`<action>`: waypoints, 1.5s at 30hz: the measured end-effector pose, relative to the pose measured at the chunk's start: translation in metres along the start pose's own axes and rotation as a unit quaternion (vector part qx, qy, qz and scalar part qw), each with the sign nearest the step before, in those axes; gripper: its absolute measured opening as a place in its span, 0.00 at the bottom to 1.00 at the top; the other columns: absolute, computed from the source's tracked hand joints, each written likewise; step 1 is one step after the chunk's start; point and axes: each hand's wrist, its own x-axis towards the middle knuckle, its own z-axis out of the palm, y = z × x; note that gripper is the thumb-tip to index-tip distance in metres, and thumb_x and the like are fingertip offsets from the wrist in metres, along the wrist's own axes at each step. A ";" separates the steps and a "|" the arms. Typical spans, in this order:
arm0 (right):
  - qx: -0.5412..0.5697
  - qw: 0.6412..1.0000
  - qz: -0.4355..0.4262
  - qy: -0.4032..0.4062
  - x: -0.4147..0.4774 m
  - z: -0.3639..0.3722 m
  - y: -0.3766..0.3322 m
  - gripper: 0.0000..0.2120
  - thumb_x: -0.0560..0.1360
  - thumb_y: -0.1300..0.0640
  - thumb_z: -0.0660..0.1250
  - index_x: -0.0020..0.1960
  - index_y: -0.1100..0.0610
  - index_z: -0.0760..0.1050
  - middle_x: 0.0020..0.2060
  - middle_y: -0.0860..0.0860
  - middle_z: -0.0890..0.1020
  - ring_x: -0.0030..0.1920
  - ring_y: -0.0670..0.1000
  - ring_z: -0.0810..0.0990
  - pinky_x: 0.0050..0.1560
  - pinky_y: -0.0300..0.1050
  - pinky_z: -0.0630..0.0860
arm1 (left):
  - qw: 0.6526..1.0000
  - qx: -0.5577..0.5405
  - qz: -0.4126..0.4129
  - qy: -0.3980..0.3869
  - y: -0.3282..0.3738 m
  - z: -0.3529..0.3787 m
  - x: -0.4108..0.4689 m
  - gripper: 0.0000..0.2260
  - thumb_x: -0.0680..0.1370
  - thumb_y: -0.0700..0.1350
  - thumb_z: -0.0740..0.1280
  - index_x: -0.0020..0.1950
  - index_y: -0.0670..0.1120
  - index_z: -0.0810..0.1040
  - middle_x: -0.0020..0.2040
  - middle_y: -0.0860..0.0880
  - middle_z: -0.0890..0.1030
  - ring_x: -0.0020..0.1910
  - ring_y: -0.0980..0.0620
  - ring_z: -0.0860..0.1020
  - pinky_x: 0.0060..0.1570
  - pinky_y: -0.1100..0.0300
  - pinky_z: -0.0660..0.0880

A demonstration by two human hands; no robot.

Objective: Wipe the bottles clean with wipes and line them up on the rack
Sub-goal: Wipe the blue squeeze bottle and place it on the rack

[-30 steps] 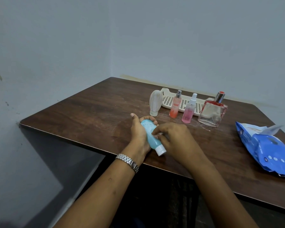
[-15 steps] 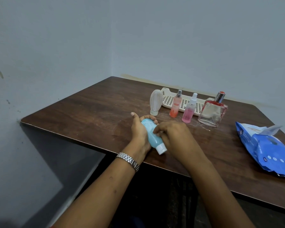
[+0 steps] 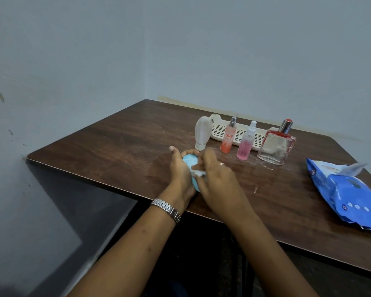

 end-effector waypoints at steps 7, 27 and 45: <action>0.036 0.997 0.044 0.056 -0.009 -0.013 0.013 0.17 0.72 0.63 0.67 0.45 0.47 0.61 0.39 0.45 0.79 0.41 0.48 0.80 0.39 0.41 0.74 | 1.000 -0.008 0.016 -0.011 -0.003 0.002 0.003 0.33 0.81 0.63 0.43 0.33 0.40 0.70 0.24 0.46 0.73 0.24 0.51 0.71 0.29 0.63 0.73; 0.121 0.953 0.265 0.080 -0.017 -0.013 0.042 0.16 0.60 0.48 0.79 0.44 0.52 0.81 0.50 0.47 0.74 0.50 0.41 0.73 0.44 0.25 0.66 | 0.976 0.171 0.087 -0.107 0.003 0.022 -0.007 0.37 0.81 0.63 0.40 0.31 0.47 0.81 0.38 0.48 0.85 0.35 0.56 0.80 0.39 0.61 0.74; 0.161 0.942 0.272 0.114 -0.016 -0.003 0.064 0.16 0.57 0.48 0.80 0.37 0.55 0.80 0.50 0.47 0.72 0.49 0.37 0.73 0.47 0.30 0.70 | 0.903 0.399 0.046 -0.151 0.012 -0.023 -0.037 0.11 0.79 0.47 0.64 0.60 0.46 0.74 0.53 0.48 0.81 0.46 0.56 0.78 0.42 0.64 0.73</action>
